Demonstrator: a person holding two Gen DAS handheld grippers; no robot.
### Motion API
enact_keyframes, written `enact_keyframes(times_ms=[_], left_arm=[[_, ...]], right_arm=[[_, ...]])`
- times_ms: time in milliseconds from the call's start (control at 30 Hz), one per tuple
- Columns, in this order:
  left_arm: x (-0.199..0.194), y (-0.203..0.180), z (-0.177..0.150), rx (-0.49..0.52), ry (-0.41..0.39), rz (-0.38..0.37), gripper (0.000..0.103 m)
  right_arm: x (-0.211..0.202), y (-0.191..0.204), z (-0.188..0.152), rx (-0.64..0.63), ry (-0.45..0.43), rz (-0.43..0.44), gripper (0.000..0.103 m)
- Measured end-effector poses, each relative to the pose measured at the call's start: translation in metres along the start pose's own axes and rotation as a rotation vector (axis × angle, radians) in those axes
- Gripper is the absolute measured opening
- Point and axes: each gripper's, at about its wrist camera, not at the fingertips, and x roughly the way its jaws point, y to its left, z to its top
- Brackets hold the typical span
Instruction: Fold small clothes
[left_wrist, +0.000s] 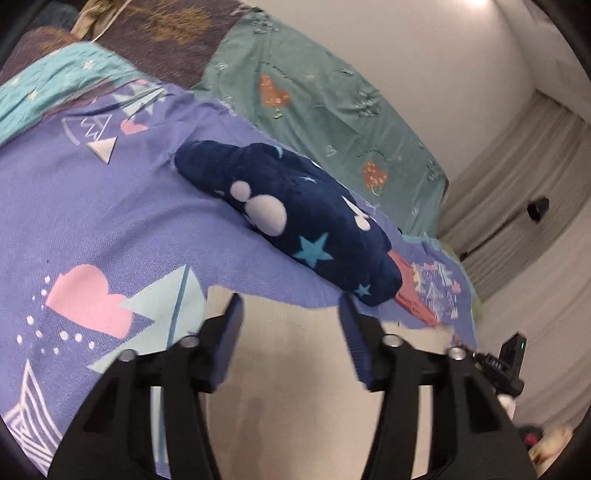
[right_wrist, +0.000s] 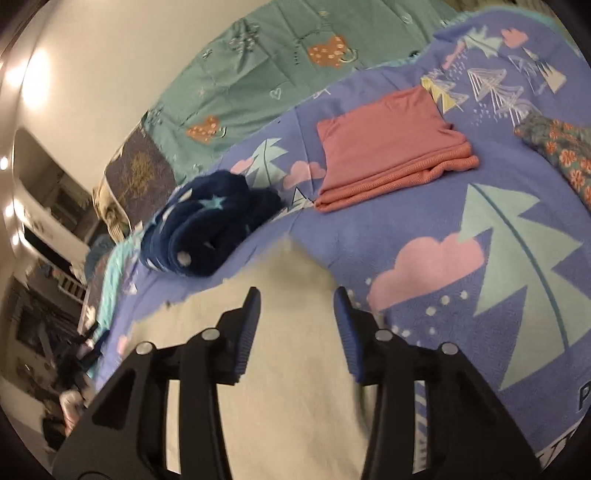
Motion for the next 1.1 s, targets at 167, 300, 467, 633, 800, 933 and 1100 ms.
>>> enact_keyframes(times_ms=[167, 300, 467, 633, 800, 933, 1100], left_arm=[[0.001, 0.016, -0.021, 0.017, 0.104, 0.125, 0.067], [-0.010, 0.000, -0.043, 0.106, 0.129, 0.114, 0.067], [-0.005, -0.098, -0.088, 0.287, 0.228, -0.046, 0.066], [0.040, -0.211, -0.167, 0.436, 0.444, -0.135, 0.049], [0.076, -0.297, -0.238, 0.613, 0.571, -0.101, 0.047], [0.093, -0.337, -0.258, 0.646, 0.567, -0.058, 0.059], [0.122, -0.352, -0.270, 0.650, 0.571, 0.054, 0.060]], right_arm=[[0.005, -0.015, -0.012, -0.024, 0.031, -0.045, 0.049], [-0.014, -0.023, -0.022, -0.038, 0.026, -0.034, 0.049], [-0.043, -0.033, -0.032, -0.108, 0.014, -0.057, 0.016], [-0.034, -0.038, -0.028, -0.168, 0.087, -0.014, 0.016], [-0.004, -0.034, -0.011, -0.245, 0.201, 0.060, 0.041], [0.008, -0.034, -0.014, -0.276, 0.189, 0.119, 0.045], [0.009, -0.052, -0.021, -0.242, 0.151, 0.192, 0.040]])
